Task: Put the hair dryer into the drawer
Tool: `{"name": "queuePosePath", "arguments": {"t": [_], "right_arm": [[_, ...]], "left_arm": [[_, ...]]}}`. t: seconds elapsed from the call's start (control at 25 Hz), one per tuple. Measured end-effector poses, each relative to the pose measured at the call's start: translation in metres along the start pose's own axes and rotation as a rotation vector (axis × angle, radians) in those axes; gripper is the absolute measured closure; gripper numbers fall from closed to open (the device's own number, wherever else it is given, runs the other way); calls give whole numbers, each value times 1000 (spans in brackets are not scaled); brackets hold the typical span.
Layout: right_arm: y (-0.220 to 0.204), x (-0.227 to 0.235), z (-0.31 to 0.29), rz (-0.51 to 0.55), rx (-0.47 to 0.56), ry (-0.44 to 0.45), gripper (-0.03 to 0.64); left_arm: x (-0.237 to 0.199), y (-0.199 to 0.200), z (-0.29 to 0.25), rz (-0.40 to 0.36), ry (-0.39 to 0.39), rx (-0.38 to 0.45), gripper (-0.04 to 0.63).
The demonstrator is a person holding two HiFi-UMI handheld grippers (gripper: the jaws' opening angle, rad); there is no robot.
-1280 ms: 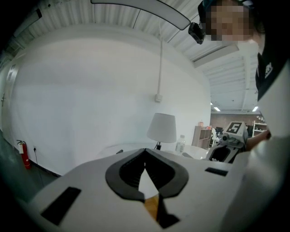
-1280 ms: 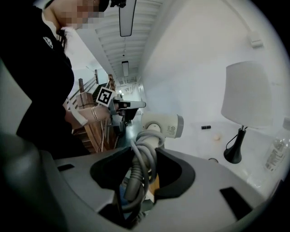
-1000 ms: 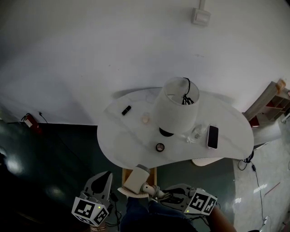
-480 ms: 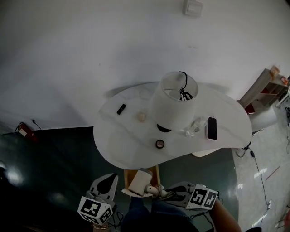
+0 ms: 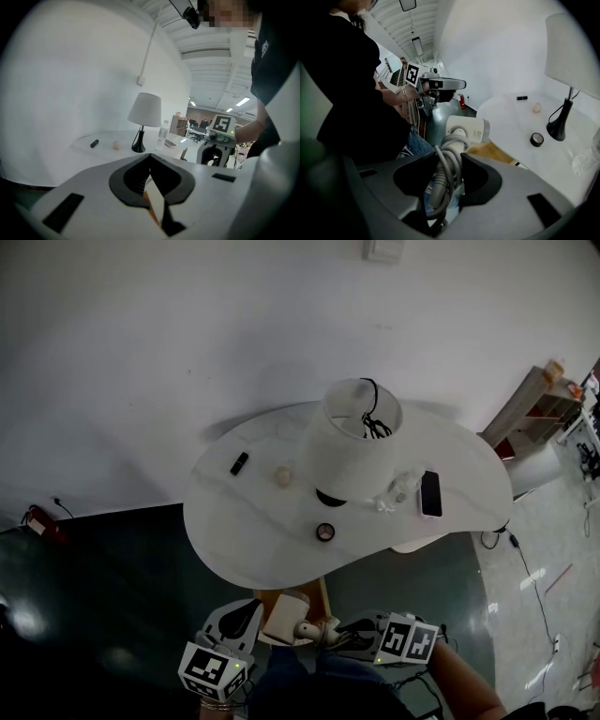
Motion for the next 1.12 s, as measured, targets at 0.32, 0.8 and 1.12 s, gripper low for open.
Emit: {"name": "queuePosePath", "arguments": {"t": [0.32,0.8,1.12], "right_arm": [[8,3,-16,23,-74,24,436],[7,7,-39,-46,-192,47,436],[1,12,-62,-148,-258,13,436]], "left_arm": [[4,-7,-13,-27,-36,-7,580],[0,-30,-14,2,-43,-42,580],[-6,-45,-8,24,-32,-57,580]]}}
Point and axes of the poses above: the fingertips, and each gripper's own axes: z backward along the fingers, x to its right, y out of its top, the point moved 6 cm from there along z, backward along the fingers, and after that the axes turned 5 degrees about -z, right-handed, at the moved point
